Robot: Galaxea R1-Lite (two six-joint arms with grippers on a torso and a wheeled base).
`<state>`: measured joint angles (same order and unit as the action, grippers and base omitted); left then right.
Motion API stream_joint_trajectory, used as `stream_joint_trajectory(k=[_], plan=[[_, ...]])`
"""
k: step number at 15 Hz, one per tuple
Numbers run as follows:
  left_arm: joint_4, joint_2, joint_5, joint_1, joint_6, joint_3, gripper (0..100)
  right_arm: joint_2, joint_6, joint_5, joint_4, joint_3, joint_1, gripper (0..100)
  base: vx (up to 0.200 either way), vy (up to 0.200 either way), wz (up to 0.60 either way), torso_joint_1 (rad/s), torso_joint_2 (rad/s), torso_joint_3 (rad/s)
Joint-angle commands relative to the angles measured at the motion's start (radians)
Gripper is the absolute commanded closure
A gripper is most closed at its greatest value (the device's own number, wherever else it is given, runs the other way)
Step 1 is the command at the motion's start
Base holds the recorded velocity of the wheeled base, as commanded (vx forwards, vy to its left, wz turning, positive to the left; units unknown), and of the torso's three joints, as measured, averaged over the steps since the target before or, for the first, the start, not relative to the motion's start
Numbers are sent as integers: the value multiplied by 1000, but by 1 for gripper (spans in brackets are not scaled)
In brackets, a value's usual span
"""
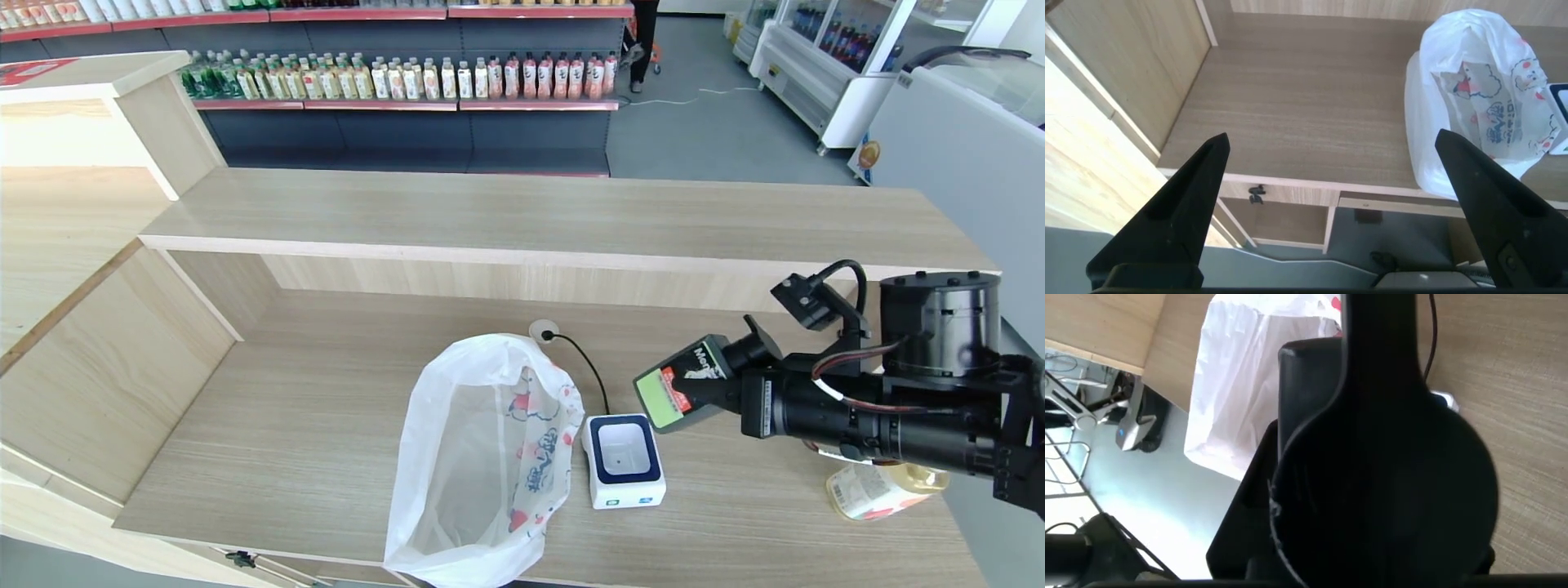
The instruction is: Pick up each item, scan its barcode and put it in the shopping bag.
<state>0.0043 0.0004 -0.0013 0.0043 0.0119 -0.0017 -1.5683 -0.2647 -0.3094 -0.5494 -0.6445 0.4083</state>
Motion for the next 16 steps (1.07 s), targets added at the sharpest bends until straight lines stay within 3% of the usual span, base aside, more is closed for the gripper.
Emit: stream_joint_trajectory(k=[1,5,8,12,16], plan=[[-1,0,0,0,0,0,0,8,4,-1,20,-11,1,100,0,200,0,-17,-2,2],[-1,0,0,0,0,0,0,-62,4,-1,20,-7,4,100,0,200,0,9,7,0],[-1,0,0,0,-1,0,0,-131,19,3,8,-14,30,100,0,0,0,0,0,0],[-1,0,1,0,-1,0,0,-260,147,6,-52,-14,46,100,0,0,0,0,0,0],[-1,0,1,0,-1,0,0,-372,243,104,-164,-17,115,100,0,0,0,0,0,0]])
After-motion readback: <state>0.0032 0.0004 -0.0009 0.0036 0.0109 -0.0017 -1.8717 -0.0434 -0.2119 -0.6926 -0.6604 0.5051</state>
